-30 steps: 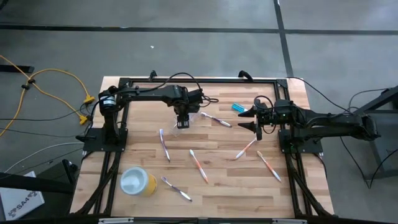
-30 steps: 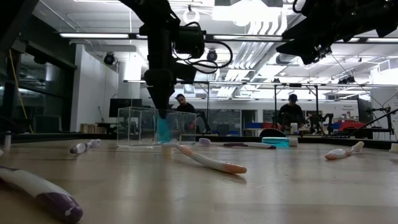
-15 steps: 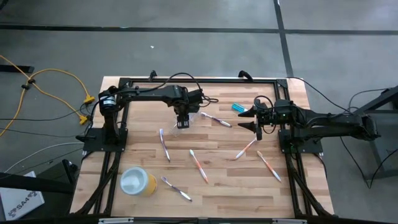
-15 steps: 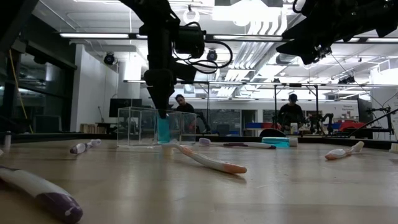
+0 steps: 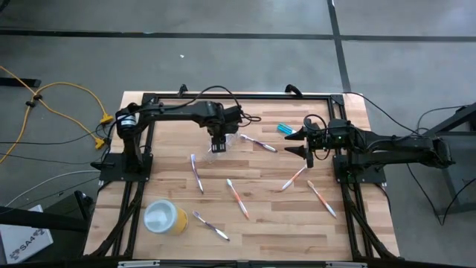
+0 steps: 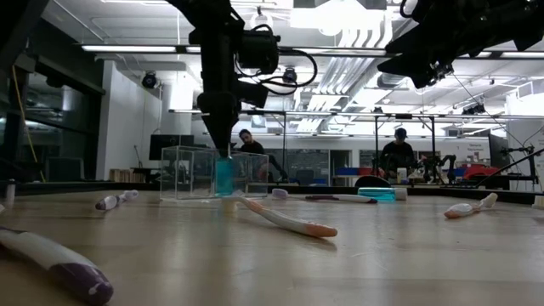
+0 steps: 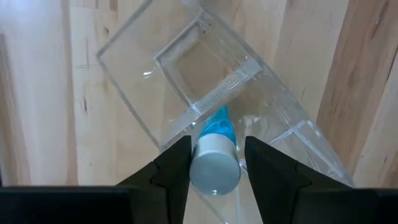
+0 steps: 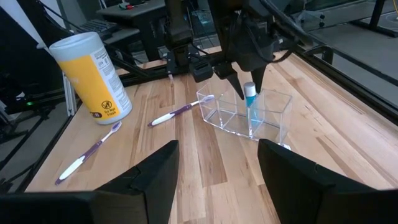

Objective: Pick & Place toothbrushing station
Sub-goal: Put the left blue mouthwash into the transparent organizer, then put the blue mouthwash into the transparent organizer

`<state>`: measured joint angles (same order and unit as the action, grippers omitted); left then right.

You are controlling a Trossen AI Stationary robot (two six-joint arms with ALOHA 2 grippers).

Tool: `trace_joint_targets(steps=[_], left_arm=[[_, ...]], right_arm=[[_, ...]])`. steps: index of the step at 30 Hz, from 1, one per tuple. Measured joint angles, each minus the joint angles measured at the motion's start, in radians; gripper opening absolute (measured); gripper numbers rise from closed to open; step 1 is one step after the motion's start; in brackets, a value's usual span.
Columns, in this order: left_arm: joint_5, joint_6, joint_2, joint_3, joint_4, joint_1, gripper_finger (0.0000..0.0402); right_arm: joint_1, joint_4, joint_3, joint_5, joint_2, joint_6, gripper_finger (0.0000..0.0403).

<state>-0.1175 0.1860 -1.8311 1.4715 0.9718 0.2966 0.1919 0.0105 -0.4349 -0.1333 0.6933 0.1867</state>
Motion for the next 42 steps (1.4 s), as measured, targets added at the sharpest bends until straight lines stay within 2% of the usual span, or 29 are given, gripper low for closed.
trace_joint_targets(steps=[32,38,42], left_arm=[[-0.056,-0.026,0.133,0.002,-0.024,-0.019,0.0143],[-0.054,-0.031,0.188,0.002,-0.067,-0.064,0.0143],[-0.047,-0.087,0.211,0.002,-0.126,-0.121,0.0143]], right_arm=[[0.000,-0.004,0.000,0.000,0.000,0.000,0.0210],[0.000,0.000,0.000,0.000,0.000,0.000,0.0210],[0.000,0.000,0.000,0.000,0.000,0.000,0.0210]])
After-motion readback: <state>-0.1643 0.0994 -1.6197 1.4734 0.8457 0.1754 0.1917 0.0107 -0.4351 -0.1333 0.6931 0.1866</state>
